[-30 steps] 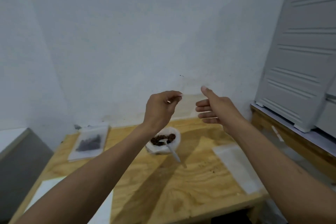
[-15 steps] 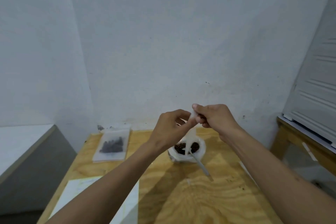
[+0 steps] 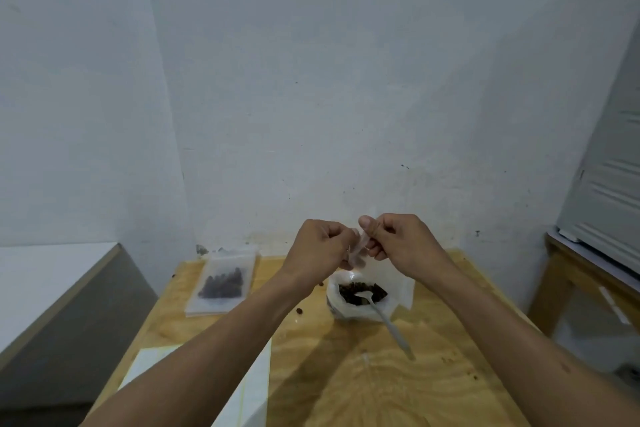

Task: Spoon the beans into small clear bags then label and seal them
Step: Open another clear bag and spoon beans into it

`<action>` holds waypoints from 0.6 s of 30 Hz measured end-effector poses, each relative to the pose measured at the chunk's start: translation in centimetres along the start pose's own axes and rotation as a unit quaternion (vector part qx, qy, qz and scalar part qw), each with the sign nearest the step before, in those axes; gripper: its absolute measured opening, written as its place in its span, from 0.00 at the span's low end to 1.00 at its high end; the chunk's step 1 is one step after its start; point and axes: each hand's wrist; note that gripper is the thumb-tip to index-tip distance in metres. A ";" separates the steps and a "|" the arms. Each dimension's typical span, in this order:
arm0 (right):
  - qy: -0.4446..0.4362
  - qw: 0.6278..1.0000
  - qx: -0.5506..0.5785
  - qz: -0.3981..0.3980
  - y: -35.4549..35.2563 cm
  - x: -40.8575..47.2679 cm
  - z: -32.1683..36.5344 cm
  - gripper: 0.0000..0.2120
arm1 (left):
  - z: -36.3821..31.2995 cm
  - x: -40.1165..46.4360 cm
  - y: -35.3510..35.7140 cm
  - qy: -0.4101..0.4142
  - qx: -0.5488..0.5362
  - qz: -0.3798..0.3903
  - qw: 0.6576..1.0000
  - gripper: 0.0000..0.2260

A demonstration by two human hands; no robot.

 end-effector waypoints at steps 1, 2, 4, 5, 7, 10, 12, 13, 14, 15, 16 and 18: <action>-0.001 1.000 -0.011 0.006 -0.1 -0.1 -0.2 0.21 | -0.1 0.1 0.1 -0.004 0.003 -0.010 1.000 0.14; -0.001 1.000 -0.021 0.010 -0.1 -0.2 -0.4 0.20 | -0.1 0.2 0.3 -0.012 0.004 -0.024 1.000 0.15; 0.005 0.999 -0.040 0.014 -0.1 -0.3 -0.6 0.18 | -0.2 0.4 0.6 -0.024 0.016 -0.048 0.998 0.16; 0.012 0.999 -0.048 0.016 -0.2 -0.3 -0.7 0.18 | -0.2 0.5 0.9 -0.026 0.024 -0.054 0.998 0.16; 0.022 0.998 -0.058 0.019 -0.3 -0.3 -0.7 0.17 | -0.1 0.8 1.5 -0.025 0.040 -0.062 0.997 0.16; 0.038 0.998 -0.036 0.024 -0.5 -0.6 -0.7 0.16 | 0.1 1.5 1.5 -0.049 0.037 -0.109 0.992 0.15; 0.039 0.998 -0.031 0.034 -0.4 -1.1 -0.7 0.14 | -0.2 1.7 1.2 -0.064 0.024 -0.136 0.988 0.14; 0.039 0.999 -0.019 0.031 -0.4 -1.2 -0.7 0.13 | -0.4 1.7 1.2 -0.061 0.027 -0.137 0.988 0.14; 0.042 0.999 0.009 0.026 -0.6 -1.2 -0.8 0.13 | -0.6 1.5 1.1 -0.054 0.030 -0.123 0.990 0.14; 0.045 0.998 0.041 0.021 -0.9 -1.1 -0.7 0.12 | -0.8 1.3 1.0 -0.039 0.031 -0.094 0.994 0.13; 0.046 0.996 0.071 0.021 -1.3 -1.1 -0.6 0.11 | -0.9 1.1 0.9 -0.015 0.036 -0.050 0.998 0.11; 0.043 0.993 0.105 0.036 -2.2 -1.0 -0.3 0.10 | -1.2 0.8 0.2 0.040 0.076 0.064 0.994 0.16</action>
Point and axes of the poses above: each hand's wrist, its own x-axis towards the middle knuckle, its own y-axis out of the palm, z = x × y, and after that the axes turned 9 degrees about x, right-handed
